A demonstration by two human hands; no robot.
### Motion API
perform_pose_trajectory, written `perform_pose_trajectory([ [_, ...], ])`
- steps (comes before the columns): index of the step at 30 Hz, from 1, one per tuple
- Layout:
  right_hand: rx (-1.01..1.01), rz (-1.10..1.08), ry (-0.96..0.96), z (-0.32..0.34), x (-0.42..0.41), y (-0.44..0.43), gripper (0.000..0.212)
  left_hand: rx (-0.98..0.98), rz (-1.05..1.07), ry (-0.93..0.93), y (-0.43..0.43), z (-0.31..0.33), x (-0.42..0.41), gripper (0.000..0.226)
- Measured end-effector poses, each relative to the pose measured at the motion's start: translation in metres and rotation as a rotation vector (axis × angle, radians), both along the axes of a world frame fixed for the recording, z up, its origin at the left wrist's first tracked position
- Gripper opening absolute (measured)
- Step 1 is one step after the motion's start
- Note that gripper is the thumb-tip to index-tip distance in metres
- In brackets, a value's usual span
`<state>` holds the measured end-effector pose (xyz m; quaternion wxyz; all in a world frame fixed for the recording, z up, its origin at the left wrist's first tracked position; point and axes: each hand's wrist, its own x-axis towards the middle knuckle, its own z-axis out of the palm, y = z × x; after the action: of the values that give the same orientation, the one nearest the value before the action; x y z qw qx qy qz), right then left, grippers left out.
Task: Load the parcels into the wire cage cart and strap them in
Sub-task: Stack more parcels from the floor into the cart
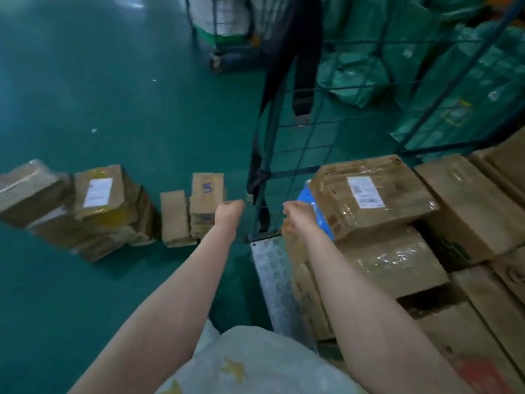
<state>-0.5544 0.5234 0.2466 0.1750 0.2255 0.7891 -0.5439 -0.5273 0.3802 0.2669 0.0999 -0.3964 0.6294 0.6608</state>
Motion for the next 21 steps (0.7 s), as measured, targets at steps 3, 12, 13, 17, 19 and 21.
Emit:
perform_pose_trajectory([
  [3, -0.031, 0.098, -0.055, 0.003, 0.002, -0.041, 0.018, 0.05, 0.108, 0.009, -0.036, -0.001, 0.019, 0.034],
  [12, -0.04, 0.368, -0.053, 0.004, 0.024, -0.205, 0.014, 0.008, 0.308, -0.034, -0.178, 0.005, 0.081, 0.006],
  [13, -0.043, 0.397, -0.055, 0.004, 0.03, -0.232, 0.015, 0.0, 0.335, -0.039, -0.201, 0.003, 0.09, 0.005],
  [17, -0.054, 0.472, -0.096, -0.001, 0.051, -0.311, 0.02, -0.013, 0.381, -0.058, -0.269, -0.001, 0.12, 0.02],
  [19, -0.054, 0.491, -0.12, -0.006, 0.064, -0.353, 0.024, -0.023, 0.412, -0.082, -0.309, -0.002, 0.136, 0.018],
  [21, -0.073, 0.479, -0.154, -0.011, 0.072, -0.386, 0.022, -0.044, 0.42, -0.091, -0.343, -0.003, 0.146, 0.008],
])
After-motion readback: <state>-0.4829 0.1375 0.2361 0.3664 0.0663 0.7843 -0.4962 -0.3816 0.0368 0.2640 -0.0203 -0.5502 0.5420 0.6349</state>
